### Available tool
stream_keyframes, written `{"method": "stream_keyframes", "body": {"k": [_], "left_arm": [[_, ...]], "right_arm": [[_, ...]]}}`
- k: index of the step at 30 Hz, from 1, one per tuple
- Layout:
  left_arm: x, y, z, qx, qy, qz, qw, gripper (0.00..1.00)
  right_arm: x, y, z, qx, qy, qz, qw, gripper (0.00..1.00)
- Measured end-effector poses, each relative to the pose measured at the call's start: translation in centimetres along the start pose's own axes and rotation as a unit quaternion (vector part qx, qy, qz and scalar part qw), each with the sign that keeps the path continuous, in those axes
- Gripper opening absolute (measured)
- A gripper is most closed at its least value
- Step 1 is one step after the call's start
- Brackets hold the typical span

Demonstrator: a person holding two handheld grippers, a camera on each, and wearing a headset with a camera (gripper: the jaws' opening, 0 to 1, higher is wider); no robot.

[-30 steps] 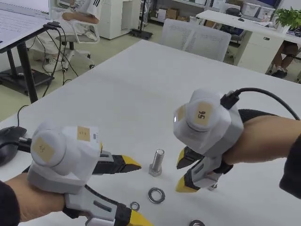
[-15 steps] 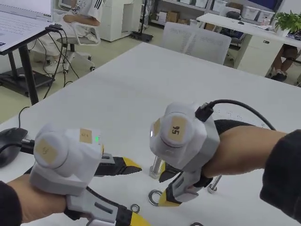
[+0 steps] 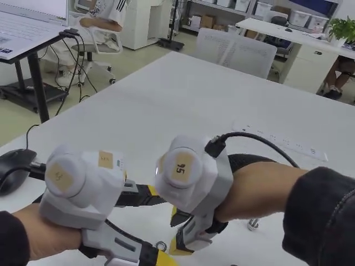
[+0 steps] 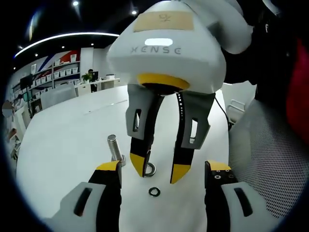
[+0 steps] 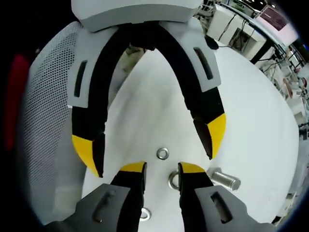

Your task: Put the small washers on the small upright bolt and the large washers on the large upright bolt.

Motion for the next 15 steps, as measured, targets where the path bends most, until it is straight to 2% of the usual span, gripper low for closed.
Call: {"method": "stream_keyframes", "body": {"k": [15], "left_arm": [[0.1, 0.1, 0.1, 0.001, -0.002, 0.001, 1.0, 0.69]], "right_arm": [[2.1, -0.2, 0.1, 0.0, -0.008, 0.001, 1.0, 0.27]]}}
Point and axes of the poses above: the centre of the closed fingertips' face, and the gripper's own axes: x roughly forward along the fingers, z roughly to its left, y roughly out of its underside, the point moved 7 cm from there along -x, roughly backward along the fingers, and after that the axes turned 8 degrees about -x, right-handed, at the moved point
